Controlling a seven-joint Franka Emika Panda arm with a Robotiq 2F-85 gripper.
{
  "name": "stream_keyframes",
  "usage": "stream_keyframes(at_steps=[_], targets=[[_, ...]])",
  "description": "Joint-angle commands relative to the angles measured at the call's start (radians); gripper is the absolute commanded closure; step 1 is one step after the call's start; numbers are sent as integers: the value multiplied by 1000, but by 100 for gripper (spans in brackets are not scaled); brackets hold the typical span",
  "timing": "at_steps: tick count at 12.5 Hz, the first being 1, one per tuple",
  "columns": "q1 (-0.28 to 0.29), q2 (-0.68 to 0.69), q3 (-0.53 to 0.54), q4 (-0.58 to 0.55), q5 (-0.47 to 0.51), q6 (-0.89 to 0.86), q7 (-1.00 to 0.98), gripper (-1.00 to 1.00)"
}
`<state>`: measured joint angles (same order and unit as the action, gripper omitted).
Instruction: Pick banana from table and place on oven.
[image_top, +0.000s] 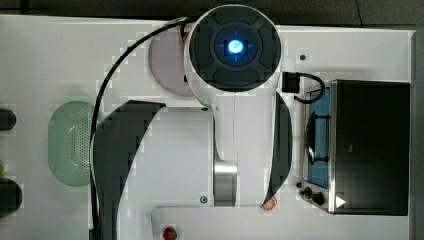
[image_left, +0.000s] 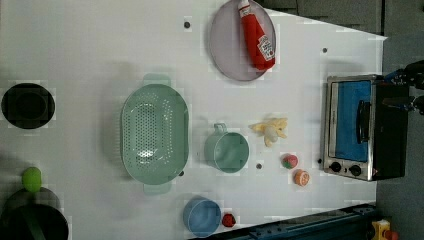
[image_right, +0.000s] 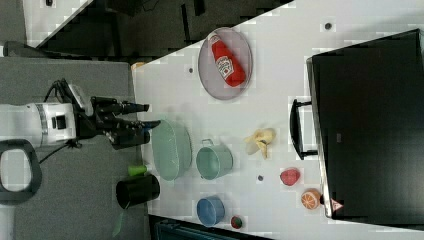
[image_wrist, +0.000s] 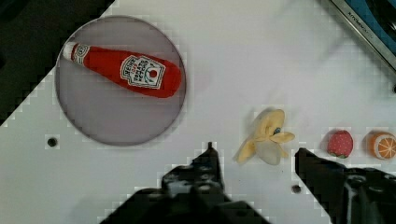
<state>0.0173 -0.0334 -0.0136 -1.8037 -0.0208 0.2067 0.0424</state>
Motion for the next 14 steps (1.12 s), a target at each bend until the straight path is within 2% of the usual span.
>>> stream_keyframes(at_steps=[1,3,8,14], targets=[[-30,-385,-36,-208,1,-149,-27,-59],[-30,-384,-36,-208,1,-149,-27,-99],[-30,-328,-35,-267,1,-124,-28,-100],[-30,-137,-36,-433,1,253,-30,-100]])
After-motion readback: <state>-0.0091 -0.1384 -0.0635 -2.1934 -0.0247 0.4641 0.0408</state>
